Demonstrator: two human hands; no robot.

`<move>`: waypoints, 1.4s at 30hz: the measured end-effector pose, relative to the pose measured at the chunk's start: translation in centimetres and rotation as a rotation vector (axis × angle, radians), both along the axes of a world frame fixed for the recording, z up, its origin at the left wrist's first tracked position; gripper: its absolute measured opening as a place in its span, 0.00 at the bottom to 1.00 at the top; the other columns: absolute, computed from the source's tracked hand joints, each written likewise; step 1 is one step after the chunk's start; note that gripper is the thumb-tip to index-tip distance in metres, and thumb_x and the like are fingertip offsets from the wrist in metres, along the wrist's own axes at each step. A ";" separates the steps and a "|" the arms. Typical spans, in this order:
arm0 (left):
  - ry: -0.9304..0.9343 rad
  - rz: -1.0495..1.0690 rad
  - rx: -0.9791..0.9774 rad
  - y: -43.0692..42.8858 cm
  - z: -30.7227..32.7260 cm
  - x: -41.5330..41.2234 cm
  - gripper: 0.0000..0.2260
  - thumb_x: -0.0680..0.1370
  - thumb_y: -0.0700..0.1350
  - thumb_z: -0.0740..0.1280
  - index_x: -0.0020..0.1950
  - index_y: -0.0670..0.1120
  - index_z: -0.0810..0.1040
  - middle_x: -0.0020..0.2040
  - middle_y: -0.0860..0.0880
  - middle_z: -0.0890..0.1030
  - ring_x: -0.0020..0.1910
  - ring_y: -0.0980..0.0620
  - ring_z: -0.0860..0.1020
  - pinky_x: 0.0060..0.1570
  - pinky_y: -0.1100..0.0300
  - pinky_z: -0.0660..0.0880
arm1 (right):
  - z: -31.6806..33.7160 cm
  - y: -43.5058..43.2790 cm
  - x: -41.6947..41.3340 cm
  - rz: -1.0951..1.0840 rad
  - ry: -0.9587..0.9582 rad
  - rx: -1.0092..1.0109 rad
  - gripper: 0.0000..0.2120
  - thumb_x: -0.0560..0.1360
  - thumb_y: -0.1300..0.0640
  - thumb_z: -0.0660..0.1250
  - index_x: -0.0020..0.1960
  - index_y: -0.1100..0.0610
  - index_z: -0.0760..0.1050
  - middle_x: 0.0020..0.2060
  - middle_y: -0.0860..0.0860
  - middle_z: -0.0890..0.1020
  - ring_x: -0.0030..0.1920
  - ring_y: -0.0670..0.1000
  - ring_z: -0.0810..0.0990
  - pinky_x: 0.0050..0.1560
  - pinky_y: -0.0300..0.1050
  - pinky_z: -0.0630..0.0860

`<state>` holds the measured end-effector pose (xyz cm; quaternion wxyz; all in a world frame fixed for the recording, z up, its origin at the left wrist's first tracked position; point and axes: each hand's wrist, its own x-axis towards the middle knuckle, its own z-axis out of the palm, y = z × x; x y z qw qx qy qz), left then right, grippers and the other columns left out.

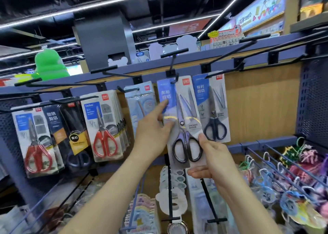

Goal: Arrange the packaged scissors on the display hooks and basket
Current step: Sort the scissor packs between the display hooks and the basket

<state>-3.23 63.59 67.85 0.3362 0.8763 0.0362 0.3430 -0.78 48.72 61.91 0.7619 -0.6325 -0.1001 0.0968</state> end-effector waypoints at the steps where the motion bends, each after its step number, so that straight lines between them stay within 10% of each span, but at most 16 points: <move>1: 0.045 0.033 0.034 0.1 -0.1 0.4 0.29 0.79 0.45 0.68 0.77 0.59 0.61 0.61 0.47 0.79 0.51 0.52 0.79 0.48 0.63 0.74 | 0.3 0.2 0.3 -0.011 -0.001 -0.016 0.17 0.82 0.45 0.59 0.42 0.53 0.77 0.37 0.60 0.83 0.28 0.63 0.83 0.27 0.48 0.81; 8: 0.140 0.147 0.147 1.1 0.1 4.0 0.30 0.79 0.44 0.69 0.78 0.55 0.60 0.72 0.47 0.73 0.64 0.48 0.75 0.54 0.62 0.69 | 0.6 1.7 3.0 -0.053 -0.057 -0.193 0.18 0.83 0.46 0.57 0.40 0.55 0.74 0.38 0.59 0.80 0.32 0.63 0.84 0.34 0.56 0.83; 14: 0.057 0.180 0.162 1.8 -1.3 5.4 0.28 0.79 0.41 0.68 0.74 0.58 0.63 0.46 0.44 0.82 0.43 0.46 0.80 0.45 0.49 0.78 | -1.7 -0.2 3.0 -0.080 -0.316 -0.637 0.12 0.80 0.48 0.62 0.58 0.51 0.79 0.44 0.47 0.84 0.45 0.51 0.83 0.50 0.53 0.82; 21: -0.053 0.028 -0.009 1.2 -1.0 1.9 0.22 0.81 0.35 0.58 0.67 0.59 0.71 0.55 0.55 0.79 0.53 0.56 0.79 0.50 0.60 0.79 | -2.4 -5.8 -0.7 -0.055 -0.316 -0.451 0.10 0.79 0.59 0.65 0.48 0.47 0.82 0.38 0.47 0.86 0.36 0.46 0.84 0.37 0.46 0.82; 32: 0.019 -0.594 -0.121 -3.8 -9.6 -10.1 0.18 0.78 0.34 0.65 0.43 0.57 0.82 0.34 0.58 0.80 0.30 0.56 0.77 0.31 0.59 0.75 | -6.8 -13.4 -11.4 -0.245 -0.369 -0.784 0.07 0.77 0.58 0.68 0.44 0.48 0.82 0.35 0.49 0.85 0.36 0.52 0.82 0.42 0.53 0.79; 42: 0.375 -0.910 0.042 -13.9 -26.6 -14.1 0.07 0.71 0.45 0.67 0.44 0.55 0.83 0.30 0.56 0.75 0.29 0.58 0.71 0.32 0.64 0.66 | -19.9 -22.4 -26.4 -0.310 0.090 -1.256 0.09 0.79 0.54 0.63 0.54 0.51 0.81 0.39 0.45 0.84 0.41 0.46 0.78 0.44 0.41 0.74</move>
